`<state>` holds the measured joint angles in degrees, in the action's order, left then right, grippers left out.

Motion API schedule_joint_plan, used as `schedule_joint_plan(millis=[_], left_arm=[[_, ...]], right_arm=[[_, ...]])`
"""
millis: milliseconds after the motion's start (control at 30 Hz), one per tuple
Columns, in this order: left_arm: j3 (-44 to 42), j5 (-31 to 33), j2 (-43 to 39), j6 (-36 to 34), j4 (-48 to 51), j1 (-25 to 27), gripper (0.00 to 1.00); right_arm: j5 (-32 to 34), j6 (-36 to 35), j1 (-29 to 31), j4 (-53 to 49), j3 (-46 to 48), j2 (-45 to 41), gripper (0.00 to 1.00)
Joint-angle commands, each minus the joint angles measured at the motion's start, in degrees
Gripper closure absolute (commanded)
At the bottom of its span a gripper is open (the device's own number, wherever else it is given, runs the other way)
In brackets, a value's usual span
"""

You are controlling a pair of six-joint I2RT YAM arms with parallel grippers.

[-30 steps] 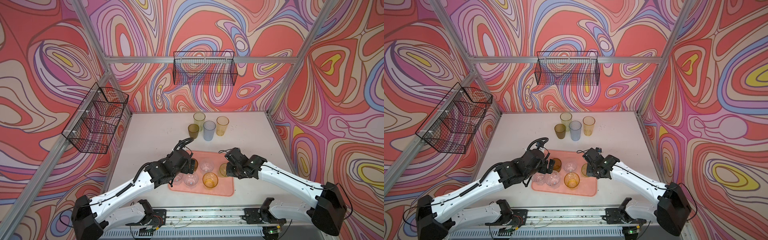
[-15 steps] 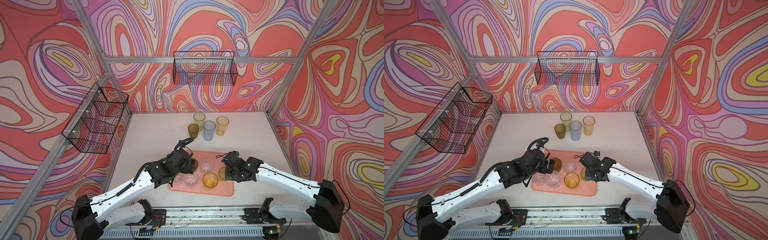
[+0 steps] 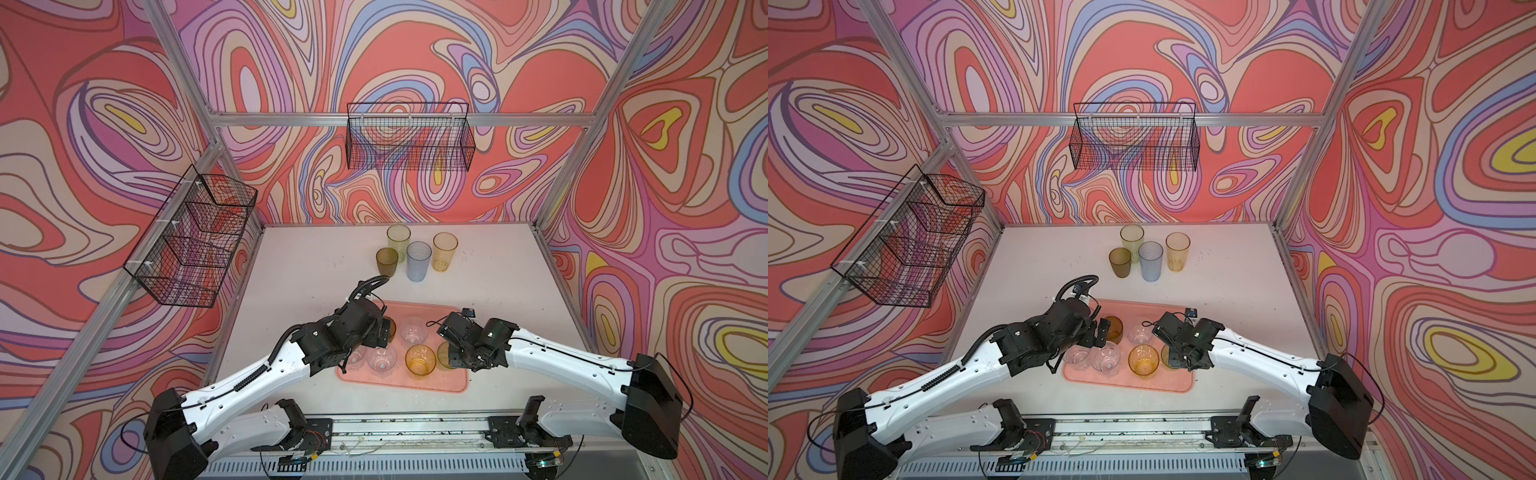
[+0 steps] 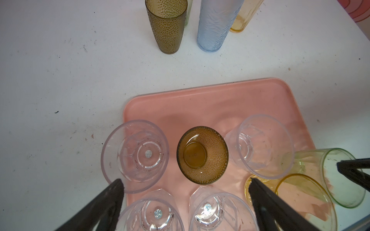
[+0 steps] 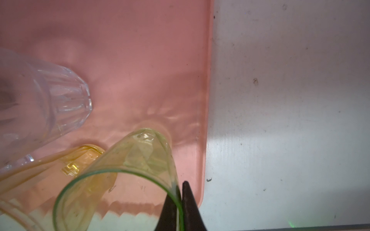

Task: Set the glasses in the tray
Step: 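Open the right gripper to release the green glass on the tray, then reach the left gripper toward the dark amber dimpled glass while the right gripper withdraws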

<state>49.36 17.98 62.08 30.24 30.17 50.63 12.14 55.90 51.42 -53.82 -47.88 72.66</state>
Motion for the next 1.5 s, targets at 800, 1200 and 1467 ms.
schedule_joint_plan(millis=[800, 1200, 1467], left_arm=[[4.4, -3.3, 4.1, 0.7, -1.8, -5.3, 0.00], [13.8, -6.4, 10.8, 0.4, -2.0, -13.4, 0.00], [18.7, -11.1, 16.4, 1.2, -3.5, -18.2, 0.00]], right_arm=[[5.9, -4.8, 0.4, 17.1, 4.1, -16.9, 0.02], [8.2, -15.2, 0.5, 29.2, 4.5, -15.2, 0.02], [6.8, -16.6, 0.5, 37.3, 8.7, -15.0, 0.02]])
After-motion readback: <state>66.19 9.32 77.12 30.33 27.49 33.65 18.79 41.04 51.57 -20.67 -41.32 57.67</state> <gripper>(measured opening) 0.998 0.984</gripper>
